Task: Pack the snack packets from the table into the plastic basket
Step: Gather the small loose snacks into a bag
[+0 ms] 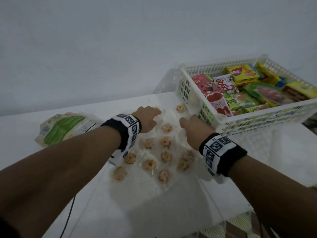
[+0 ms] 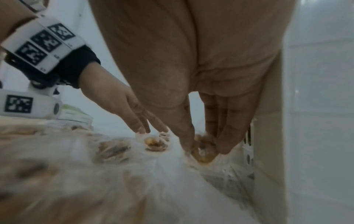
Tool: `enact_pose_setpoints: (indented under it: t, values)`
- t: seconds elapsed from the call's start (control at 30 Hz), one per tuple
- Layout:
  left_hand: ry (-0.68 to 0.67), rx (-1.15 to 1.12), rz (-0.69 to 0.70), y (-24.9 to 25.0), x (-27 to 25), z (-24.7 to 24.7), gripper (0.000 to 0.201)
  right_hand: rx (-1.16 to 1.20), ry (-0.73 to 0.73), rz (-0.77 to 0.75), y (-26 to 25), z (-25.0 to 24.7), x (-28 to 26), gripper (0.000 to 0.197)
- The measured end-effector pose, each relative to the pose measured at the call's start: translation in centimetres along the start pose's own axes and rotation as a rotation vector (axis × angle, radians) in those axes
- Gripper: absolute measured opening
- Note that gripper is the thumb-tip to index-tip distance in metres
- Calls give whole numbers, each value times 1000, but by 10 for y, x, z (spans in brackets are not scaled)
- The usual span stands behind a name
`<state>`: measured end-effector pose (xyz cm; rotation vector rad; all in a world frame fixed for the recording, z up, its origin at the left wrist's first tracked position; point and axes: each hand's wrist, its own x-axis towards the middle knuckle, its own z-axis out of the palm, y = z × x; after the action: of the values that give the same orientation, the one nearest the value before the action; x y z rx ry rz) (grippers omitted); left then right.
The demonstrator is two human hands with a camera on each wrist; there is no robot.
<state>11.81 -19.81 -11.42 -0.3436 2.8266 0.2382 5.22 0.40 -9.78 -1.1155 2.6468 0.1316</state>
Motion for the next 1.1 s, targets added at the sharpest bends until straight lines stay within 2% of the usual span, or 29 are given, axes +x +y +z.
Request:
enact_pose_setpoints:
  t: [0.07, 0.13, 0.27, 0.33, 0.4, 0.5, 0.63, 0.73, 0.9, 1.1]
  values:
    - [-39, 27, 1, -1, 7, 1, 58, 37, 66, -4, -1, 1, 4, 29]
    - [-23, 51, -10, -2, 7, -1, 54, 53, 99, -57, -2, 4, 9, 31]
    - [-12, 53, 50, -4, 7, -16, 32, 65, -90, -180, -2, 3, 10, 38]
    - [-23, -43, 65, 0, 11, -28, 31, 59, -105, -210, 3, 0, 9, 47]
    - [7, -92, 60, 7, 21, -35, 34, 70, -97, -205, 10, -2, 7, 53]
    - [35, -90, 69, 28, 44, -35, 50, 29, -126, -207, 13, 0, 3, 61]
    - [-22, -16, 144, 63, 65, -28, 58, 27, -239, -231, 12, -1, -8, 95]
    - [-52, -29, 165, 68, 69, -23, 56, -34, -278, -248, 13, -3, -13, 110]
    - [-98, -34, 141, 52, 53, -22, 47, -23, -316, -282, 12, -3, -7, 110]
    - [-138, -32, 104, 22, 9, -15, 50, -41, -277, -365, 1, 0, 4, 101]
